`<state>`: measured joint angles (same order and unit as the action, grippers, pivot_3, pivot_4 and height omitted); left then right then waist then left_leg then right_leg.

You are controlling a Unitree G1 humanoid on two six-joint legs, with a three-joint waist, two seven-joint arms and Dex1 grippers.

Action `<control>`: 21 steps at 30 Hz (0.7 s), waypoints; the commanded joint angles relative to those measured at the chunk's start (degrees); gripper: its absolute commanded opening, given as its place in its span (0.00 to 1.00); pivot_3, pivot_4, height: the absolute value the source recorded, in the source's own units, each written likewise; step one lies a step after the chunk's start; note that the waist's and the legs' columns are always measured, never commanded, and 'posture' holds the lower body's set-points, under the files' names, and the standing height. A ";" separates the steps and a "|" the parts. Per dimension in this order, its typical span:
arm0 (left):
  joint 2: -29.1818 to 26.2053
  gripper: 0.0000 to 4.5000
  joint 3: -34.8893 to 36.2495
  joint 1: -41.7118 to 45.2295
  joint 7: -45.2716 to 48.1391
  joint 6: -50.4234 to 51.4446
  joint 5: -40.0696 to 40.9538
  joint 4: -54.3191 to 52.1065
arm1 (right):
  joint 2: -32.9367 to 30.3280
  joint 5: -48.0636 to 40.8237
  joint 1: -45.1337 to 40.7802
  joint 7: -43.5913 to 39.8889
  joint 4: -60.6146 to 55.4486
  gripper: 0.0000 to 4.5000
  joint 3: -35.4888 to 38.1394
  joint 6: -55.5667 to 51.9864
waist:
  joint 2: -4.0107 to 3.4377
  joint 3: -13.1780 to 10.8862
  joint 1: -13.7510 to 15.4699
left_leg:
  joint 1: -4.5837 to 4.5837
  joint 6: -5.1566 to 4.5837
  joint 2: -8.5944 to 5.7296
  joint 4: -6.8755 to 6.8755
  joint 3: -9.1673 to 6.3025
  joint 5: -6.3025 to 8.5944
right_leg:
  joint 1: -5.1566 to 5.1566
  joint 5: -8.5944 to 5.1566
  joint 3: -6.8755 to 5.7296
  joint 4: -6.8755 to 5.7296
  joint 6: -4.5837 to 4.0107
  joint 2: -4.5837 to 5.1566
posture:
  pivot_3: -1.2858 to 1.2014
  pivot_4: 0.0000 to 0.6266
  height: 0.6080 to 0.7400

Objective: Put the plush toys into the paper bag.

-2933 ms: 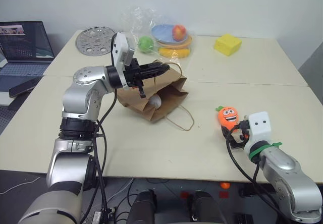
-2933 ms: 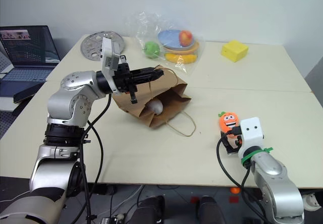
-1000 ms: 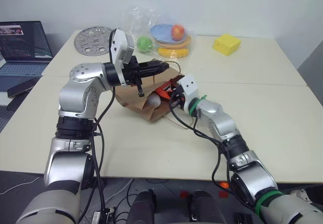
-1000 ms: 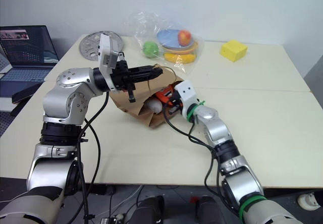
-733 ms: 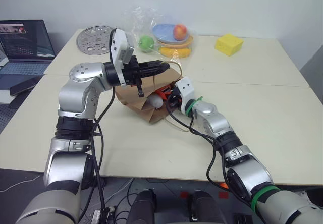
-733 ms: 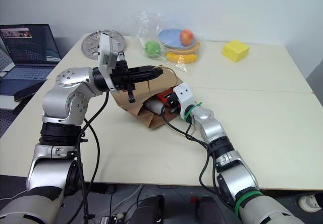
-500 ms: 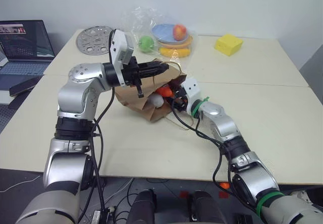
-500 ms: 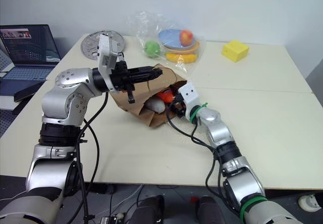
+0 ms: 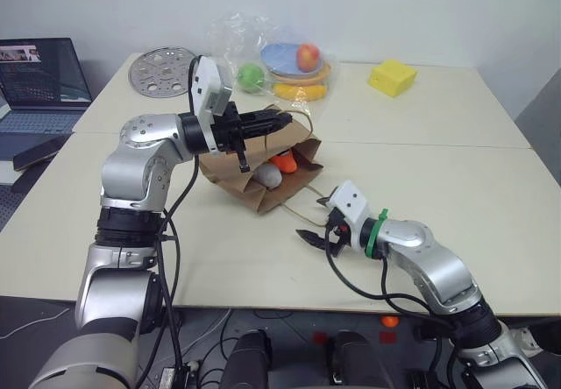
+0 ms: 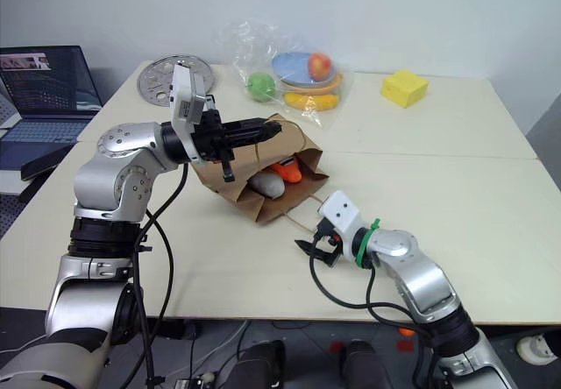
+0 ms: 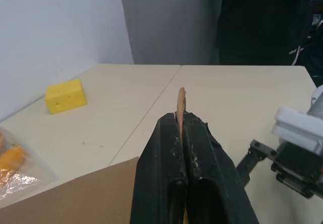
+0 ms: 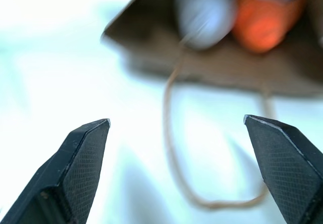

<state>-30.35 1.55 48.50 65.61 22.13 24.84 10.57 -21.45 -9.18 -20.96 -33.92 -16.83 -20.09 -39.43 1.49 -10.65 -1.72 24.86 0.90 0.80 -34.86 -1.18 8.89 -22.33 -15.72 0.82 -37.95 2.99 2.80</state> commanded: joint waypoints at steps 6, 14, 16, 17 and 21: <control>-0.17 0.00 0.51 0.56 -0.48 -0.52 0.54 -1.86 | 0.54 2.84 -1.92 1.30 1.96 0.78 -0.74 -0.50 | 0.00 0.00 0.15 | 0.05 0.00 -0.06 0.01 0.01 0.01 | 0.00 -0.01 0.03 0.07 0.04 0.04 | 0.52 0.24 1.00; -0.27 0.00 0.66 0.40 -0.90 -0.52 0.51 -2.07 | 0.08 3.01 -1.14 1.06 3.39 0.14 0.36 0.41 | 0.00 0.00 0.16 | 0.05 0.00 -0.05 0.01 0.01 0.00 | 0.01 -0.02 -0.01 0.03 0.07 0.01 | 0.52 0.24 1.00; -0.29 0.00 0.69 0.33 -0.97 -0.49 0.58 -2.22 | -0.16 3.38 -0.91 1.00 4.97 0.01 0.64 1.67 | 0.00 0.00 0.16 | 0.05 0.00 -0.05 0.00 0.02 0.00 | 0.01 -0.02 0.00 0.03 0.07 0.01 | 0.52 0.24 1.00; -0.30 0.00 0.71 0.32 -1.00 -0.46 0.63 -2.26 | -0.45 3.62 -0.81 0.79 5.48 0.01 0.58 2.33 | 0.00 0.00 0.17 | 0.05 0.00 -0.05 0.01 0.02 0.00 | 0.01 -0.02 0.00 0.03 0.07 0.01 | 0.52 0.24 1.00; -0.35 0.00 0.73 0.73 -1.20 -0.53 0.67 -1.97 | -0.10 1.20 -1.12 -0.31 3.75 0.01 3.67 4.77 | 0.00 0.00 0.18 | 0.05 0.00 -0.06 0.01 0.04 0.00 | 0.02 -0.02 0.01 0.05 0.08 0.02 | 0.52 0.24 1.00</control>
<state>-30.31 1.55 48.44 64.51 22.11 24.84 10.55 -21.58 -6.41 -21.50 -33.58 -10.66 -18.92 -36.74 1.49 -10.65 -1.54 24.92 0.90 0.74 -34.85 -1.13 8.90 -22.31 -15.74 0.84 -37.90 3.07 2.81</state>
